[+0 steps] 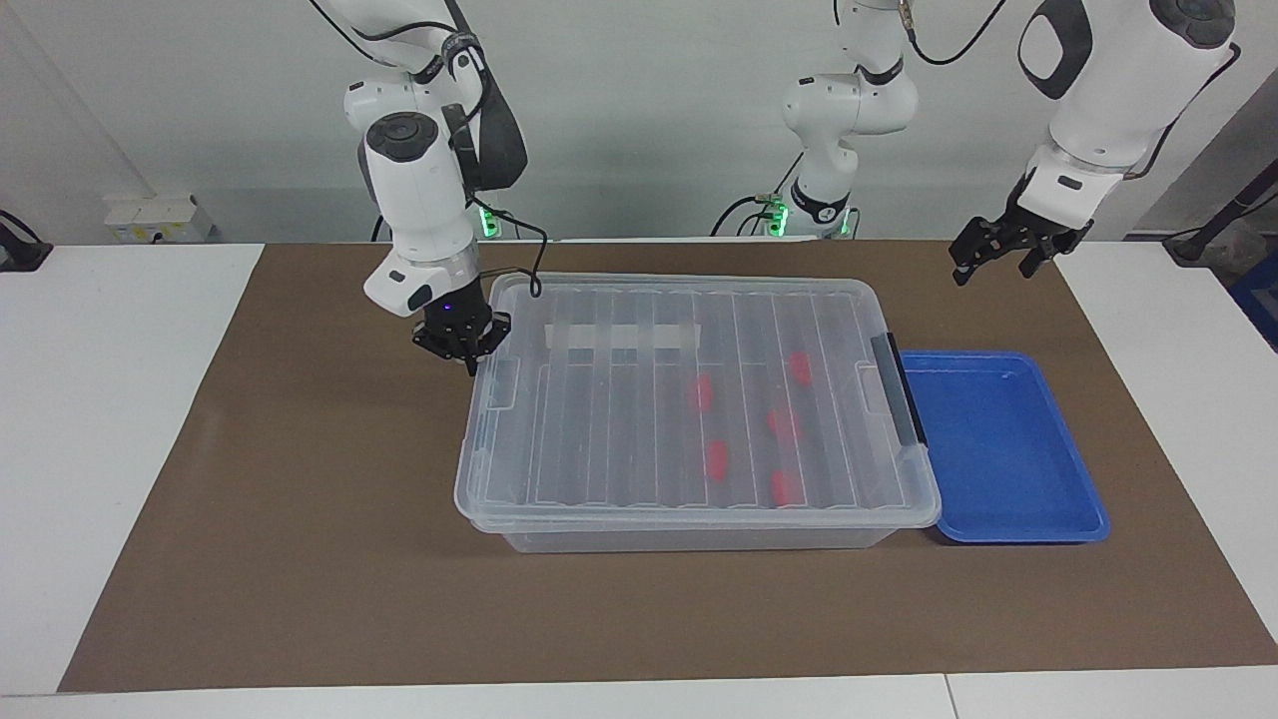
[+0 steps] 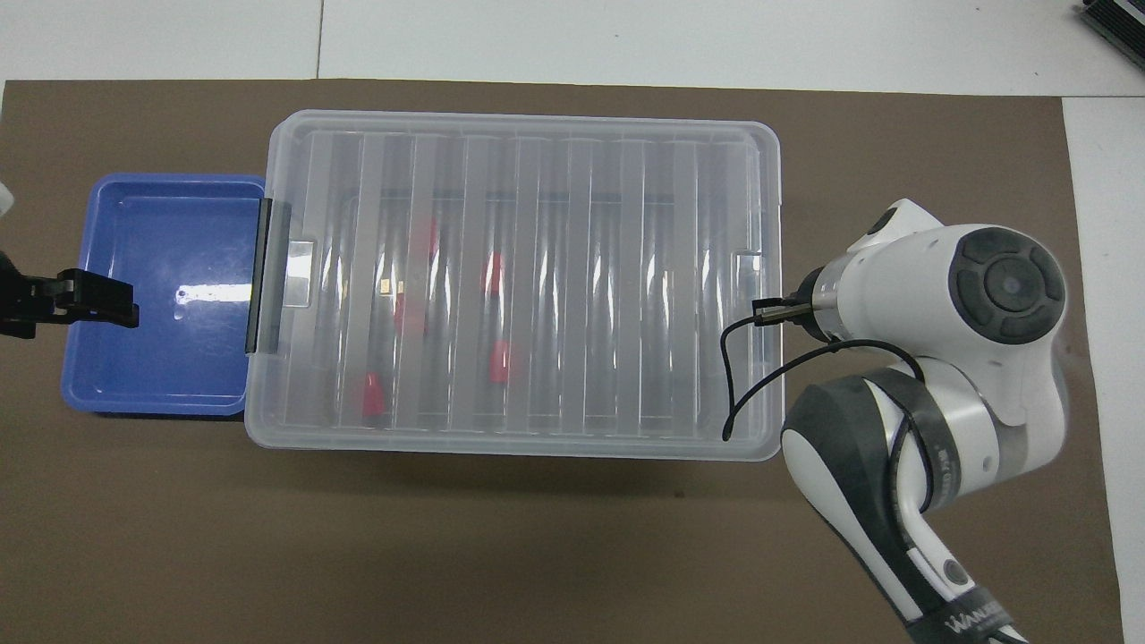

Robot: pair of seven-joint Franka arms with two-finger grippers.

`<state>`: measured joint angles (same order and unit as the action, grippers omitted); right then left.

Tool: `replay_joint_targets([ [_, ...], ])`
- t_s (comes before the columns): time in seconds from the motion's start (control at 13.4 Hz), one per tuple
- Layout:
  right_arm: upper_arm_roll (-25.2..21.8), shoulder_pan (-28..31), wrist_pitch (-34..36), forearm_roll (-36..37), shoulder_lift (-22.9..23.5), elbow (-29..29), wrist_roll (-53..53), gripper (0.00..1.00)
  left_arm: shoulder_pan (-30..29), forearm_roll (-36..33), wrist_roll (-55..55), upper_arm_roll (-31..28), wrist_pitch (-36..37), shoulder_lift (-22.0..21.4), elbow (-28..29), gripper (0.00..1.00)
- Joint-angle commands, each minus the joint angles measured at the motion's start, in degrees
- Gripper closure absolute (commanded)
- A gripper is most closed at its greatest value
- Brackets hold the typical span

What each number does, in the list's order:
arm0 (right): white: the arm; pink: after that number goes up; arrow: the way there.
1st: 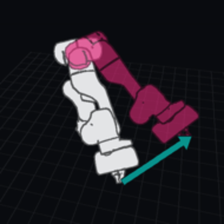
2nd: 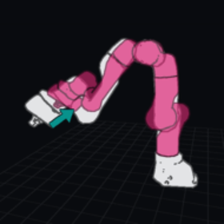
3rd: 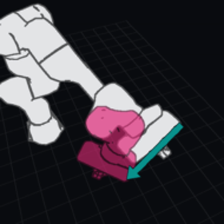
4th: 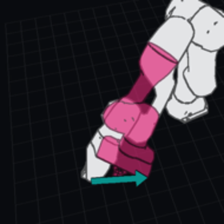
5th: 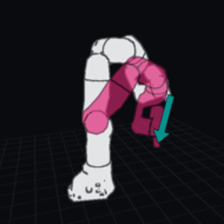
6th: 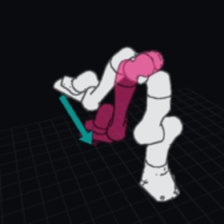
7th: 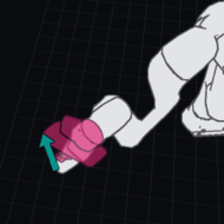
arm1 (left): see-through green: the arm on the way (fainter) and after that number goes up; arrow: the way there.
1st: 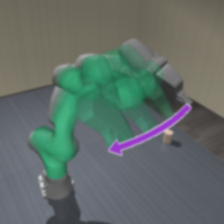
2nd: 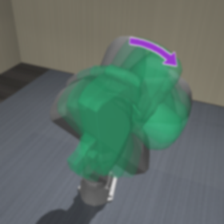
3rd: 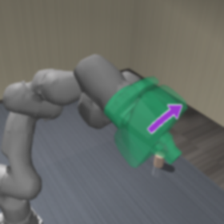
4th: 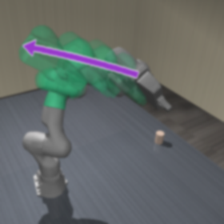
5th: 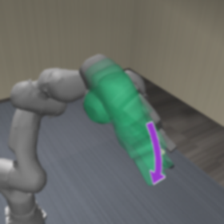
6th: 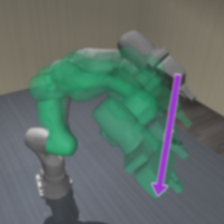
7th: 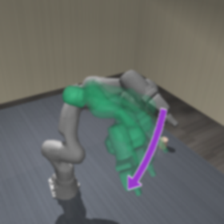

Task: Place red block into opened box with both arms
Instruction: 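Push the clear lid shut with the right gripper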

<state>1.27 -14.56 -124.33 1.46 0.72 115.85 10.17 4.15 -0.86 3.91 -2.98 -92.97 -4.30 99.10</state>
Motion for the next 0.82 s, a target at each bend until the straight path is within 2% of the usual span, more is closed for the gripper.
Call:
replay_joint_targets([
  [0.0,0.23,-0.12,-1.44,-0.67,0.33,0.25,0.29,1.0,0.24,-0.55,-0.57,-0.19,-1.16,-2.03,1.89,0.0],
  [0.3,-0.04,1.28,-0.3,-0.67,-0.72,-1.16,0.9,1.0,0.15,-0.55,-0.57,-0.27,-0.98,-2.03,1.89,0.0],
  [0.52,-0.21,5.58,3.11,-0.67,-3.09,-1.24,0.99,0.97,0.15,-0.55,-0.57,-0.27,-0.99,-2.03,1.89,0.0],
  [0.6,-0.3,7.25,4.26,-0.67,-3.79,-1.24,1.16,0.38,0.15,-0.55,-0.57,-0.27,-1.07,-2.03,1.89,0.0],
  [0.67,-0.3,8.92,5.32,-0.67,-4.58,-1.24,1.16,0.0,0.15,-0.55,-0.57,-0.27,-0.99,-2.03,1.89,0.0],
  [0.75,-0.39,10.24,6.2,-0.58,-5.28,-1.51,0.99,0.0,0.15,-0.55,-0.57,-0.27,-1.07,-2.03,1.89,0.0],
])
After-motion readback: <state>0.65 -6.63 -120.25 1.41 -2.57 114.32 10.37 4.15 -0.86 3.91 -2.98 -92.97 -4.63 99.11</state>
